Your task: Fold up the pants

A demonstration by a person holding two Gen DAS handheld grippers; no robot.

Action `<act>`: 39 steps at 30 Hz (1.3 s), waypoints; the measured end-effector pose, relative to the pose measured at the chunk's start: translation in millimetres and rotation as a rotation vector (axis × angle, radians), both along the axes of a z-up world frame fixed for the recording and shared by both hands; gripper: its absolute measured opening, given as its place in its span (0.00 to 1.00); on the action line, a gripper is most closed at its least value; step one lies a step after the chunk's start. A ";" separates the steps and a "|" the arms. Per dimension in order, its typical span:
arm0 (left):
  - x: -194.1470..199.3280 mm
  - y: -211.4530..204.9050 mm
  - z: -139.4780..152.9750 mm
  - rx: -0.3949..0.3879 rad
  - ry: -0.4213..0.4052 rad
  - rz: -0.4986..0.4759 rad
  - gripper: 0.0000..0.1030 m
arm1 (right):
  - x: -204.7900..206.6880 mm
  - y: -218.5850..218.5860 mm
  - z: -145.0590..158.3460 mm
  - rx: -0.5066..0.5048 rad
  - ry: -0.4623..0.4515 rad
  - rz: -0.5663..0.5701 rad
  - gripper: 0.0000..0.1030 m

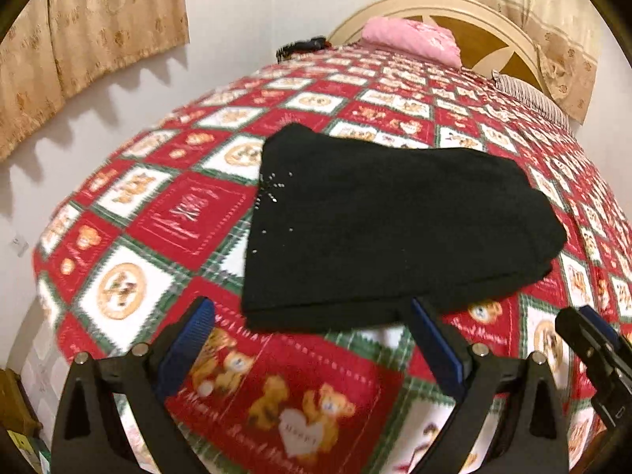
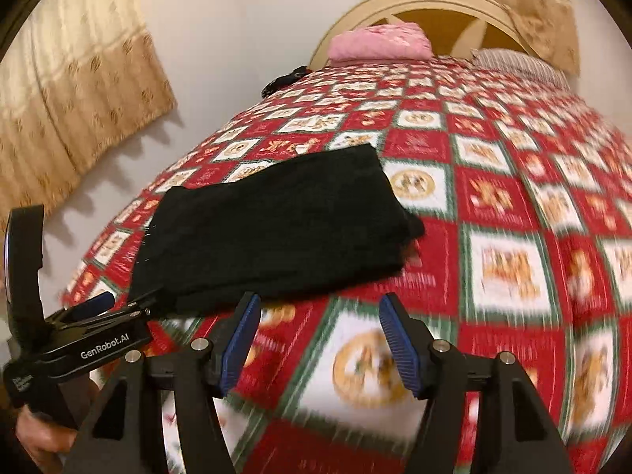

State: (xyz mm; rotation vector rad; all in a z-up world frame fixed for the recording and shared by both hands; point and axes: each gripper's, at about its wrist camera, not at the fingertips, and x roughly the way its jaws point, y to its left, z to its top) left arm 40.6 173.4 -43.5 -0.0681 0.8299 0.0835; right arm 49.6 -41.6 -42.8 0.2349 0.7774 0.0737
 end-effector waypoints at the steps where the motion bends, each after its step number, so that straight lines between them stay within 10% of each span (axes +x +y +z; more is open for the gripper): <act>1: -6.3 -2.3 3.6 0.017 -0.019 -0.002 0.97 | -5.3 -0.9 0.0 0.005 -0.002 -0.010 0.62; 22: -93.8 -24.9 23.2 -0.025 -0.058 -0.094 0.97 | -104.1 2.2 32.9 -0.032 -0.068 -0.090 0.62; 33: -157.2 -38.0 86.2 0.108 -0.362 -0.115 1.00 | -176.9 6.6 102.0 -0.107 -0.411 -0.181 0.74; 39: -165.1 -31.6 94.0 0.106 -0.390 -0.105 1.00 | -185.5 12.7 110.6 -0.098 -0.434 -0.177 0.74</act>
